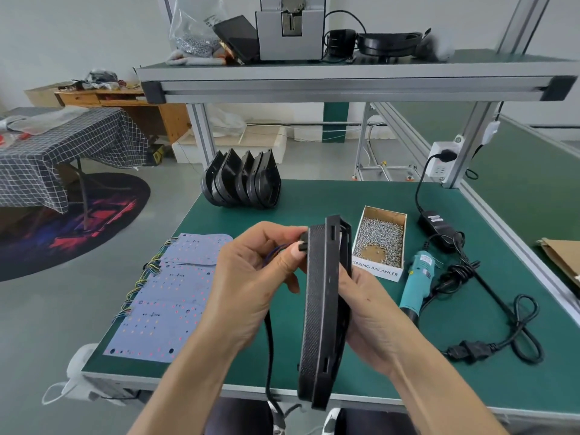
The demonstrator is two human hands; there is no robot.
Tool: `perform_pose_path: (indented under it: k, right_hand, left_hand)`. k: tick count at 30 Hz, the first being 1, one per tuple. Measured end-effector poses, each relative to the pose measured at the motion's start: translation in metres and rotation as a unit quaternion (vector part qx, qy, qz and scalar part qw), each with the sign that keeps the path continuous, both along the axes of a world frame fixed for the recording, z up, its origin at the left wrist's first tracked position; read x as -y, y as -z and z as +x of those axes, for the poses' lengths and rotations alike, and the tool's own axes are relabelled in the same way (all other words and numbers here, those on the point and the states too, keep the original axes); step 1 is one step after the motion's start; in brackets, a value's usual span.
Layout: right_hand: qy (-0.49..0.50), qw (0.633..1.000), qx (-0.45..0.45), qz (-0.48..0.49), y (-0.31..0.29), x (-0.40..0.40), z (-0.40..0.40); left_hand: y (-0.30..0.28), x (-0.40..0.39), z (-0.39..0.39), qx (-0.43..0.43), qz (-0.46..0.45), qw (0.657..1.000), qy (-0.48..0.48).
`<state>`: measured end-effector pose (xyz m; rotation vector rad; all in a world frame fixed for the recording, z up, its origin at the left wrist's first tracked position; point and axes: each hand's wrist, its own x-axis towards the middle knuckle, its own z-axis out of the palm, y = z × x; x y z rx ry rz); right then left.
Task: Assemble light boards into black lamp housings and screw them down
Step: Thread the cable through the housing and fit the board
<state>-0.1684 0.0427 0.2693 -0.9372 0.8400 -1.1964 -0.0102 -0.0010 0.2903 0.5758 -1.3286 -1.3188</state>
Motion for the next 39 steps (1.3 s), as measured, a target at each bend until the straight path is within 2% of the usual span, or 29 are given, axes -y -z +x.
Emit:
perform_pose_path:
  k: [10, 13, 18, 21, 25, 29, 32, 34, 39]
  right_hand:
    - [0.043, 0.996, -0.078, 0.029, 0.003, 0.003, 0.005]
    - [0.088, 0.990, -0.113, 0.003, 0.003, 0.003, 0.008]
    - [0.206, 0.957, -0.200, -0.039, 0.004, 0.005, 0.010]
    - [0.192, 0.957, -0.217, -0.025, 0.005, 0.006, 0.013]
    - [0.167, 0.967, -0.192, -0.026, 0.004, 0.004, 0.009]
    - [0.237, 0.932, -0.271, -0.040, -0.001, 0.006, 0.004]
    - [0.265, 0.903, -0.334, -0.054, -0.003, 0.005, 0.005]
    - [0.258, 0.893, -0.364, -0.066, -0.002, 0.003, 0.007]
    - [0.238, 0.859, -0.444, -0.086, 0.004, -0.002, 0.010]
  left_hand:
    - [0.017, 0.004, 0.000, -0.028, 0.053, 0.998, -0.005]
    - [0.022, 0.006, 0.001, -0.041, 0.074, 0.996, 0.014]
    - [0.039, 0.008, 0.007, 0.045, 0.052, 0.996, -0.051]
    - [0.056, 0.000, 0.014, 0.004, 0.046, 0.995, -0.088]
    - [0.061, -0.002, 0.020, 0.014, 0.003, 0.995, -0.101]
    - [0.055, -0.001, 0.027, 0.032, -0.017, 0.977, -0.208]
    - [0.047, -0.017, 0.022, 0.098, -0.044, 0.980, -0.170]
    - [0.042, -0.025, 0.015, 0.113, -0.011, 0.985, -0.131]
    - [0.033, -0.028, 0.006, 0.037, 0.157, 0.977, -0.138]
